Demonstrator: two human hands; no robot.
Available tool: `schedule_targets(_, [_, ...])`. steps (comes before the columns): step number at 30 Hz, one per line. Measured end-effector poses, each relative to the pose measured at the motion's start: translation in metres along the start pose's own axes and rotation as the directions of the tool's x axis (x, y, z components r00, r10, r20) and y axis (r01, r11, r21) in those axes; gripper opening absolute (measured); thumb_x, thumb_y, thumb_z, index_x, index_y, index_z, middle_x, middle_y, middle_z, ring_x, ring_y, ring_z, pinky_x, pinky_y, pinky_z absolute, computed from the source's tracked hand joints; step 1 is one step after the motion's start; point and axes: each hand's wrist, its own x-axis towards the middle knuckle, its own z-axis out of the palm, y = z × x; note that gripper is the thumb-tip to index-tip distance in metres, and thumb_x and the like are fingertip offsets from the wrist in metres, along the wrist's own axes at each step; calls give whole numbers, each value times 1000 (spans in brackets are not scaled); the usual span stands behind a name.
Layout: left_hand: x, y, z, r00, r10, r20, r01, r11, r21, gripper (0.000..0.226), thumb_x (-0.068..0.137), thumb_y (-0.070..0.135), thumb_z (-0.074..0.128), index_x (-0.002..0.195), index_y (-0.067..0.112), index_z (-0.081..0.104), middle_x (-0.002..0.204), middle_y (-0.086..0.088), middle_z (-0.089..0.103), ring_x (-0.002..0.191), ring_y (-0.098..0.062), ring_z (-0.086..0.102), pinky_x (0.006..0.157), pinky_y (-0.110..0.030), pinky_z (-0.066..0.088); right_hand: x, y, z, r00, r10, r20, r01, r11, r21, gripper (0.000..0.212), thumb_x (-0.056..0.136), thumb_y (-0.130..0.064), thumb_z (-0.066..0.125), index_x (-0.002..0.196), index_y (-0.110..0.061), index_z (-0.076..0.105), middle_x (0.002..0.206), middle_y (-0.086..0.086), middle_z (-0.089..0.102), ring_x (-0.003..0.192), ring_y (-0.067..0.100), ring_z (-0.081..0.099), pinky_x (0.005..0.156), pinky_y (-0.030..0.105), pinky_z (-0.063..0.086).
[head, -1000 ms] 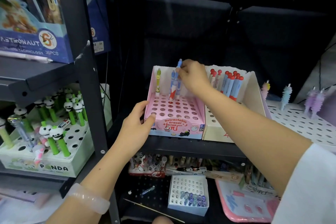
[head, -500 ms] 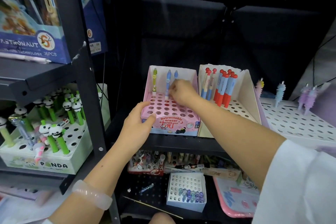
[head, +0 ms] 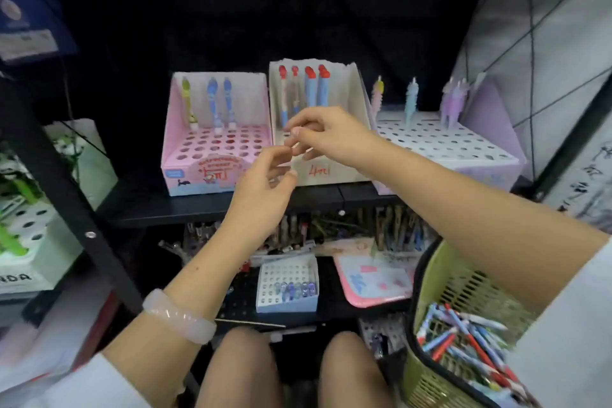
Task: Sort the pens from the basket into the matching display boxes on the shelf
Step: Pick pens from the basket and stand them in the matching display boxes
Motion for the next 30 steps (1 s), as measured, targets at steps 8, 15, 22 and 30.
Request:
schedule_targets(8, [-51, -21, 150, 924, -105, 368, 129, 991, -42, 25, 91, 4, 49, 113, 16, 55, 113, 2, 59, 105, -9, 54, 83, -11, 43, -153, 128, -63, 939, 340, -51, -338, 940, 46, 16, 96, -9, 48, 106, -9, 60, 89, 3, 68, 75, 8, 65, 71, 20, 53])
schedule_targets(15, [-78, -40, 229, 799, -66, 597, -25, 990, 142, 26, 96, 15, 46, 120, 17, 54, 110, 10, 52, 103, 0, 46, 77, 1, 32, -258, 261, -68, 797, 604, -14, -526, 682, -508, 27, 94, -15, 50, 117, -7, 61, 114, 12, 66, 104, 26, 61, 82, 25, 40])
schedule_targets(22, [-75, -45, 247, 720, -118, 684, -226, 892, 392, 29, 97, 31, 41, 125, 32, 48, 131, 8, 53, 107, -13, 52, 85, -33, 44, -287, 347, -38, 532, 844, -71, -644, 349, -681, 73, 83, -52, 58, 135, -8, 33, 128, 21, 49, 116, 37, 49, 88, 37, 44])
schedule_targets(30, [-79, -39, 245, 737, -127, 664, -192, 903, 385, 28, 97, 31, 41, 123, 36, 50, 130, 18, 52, 77, -11, 48, 74, -28, 36, -277, 366, -13, 477, 851, -221, -641, 164, -750, 74, 89, -45, 53, 141, -4, 20, 140, 21, 31, 130, 37, 31, 104, 45, 32])
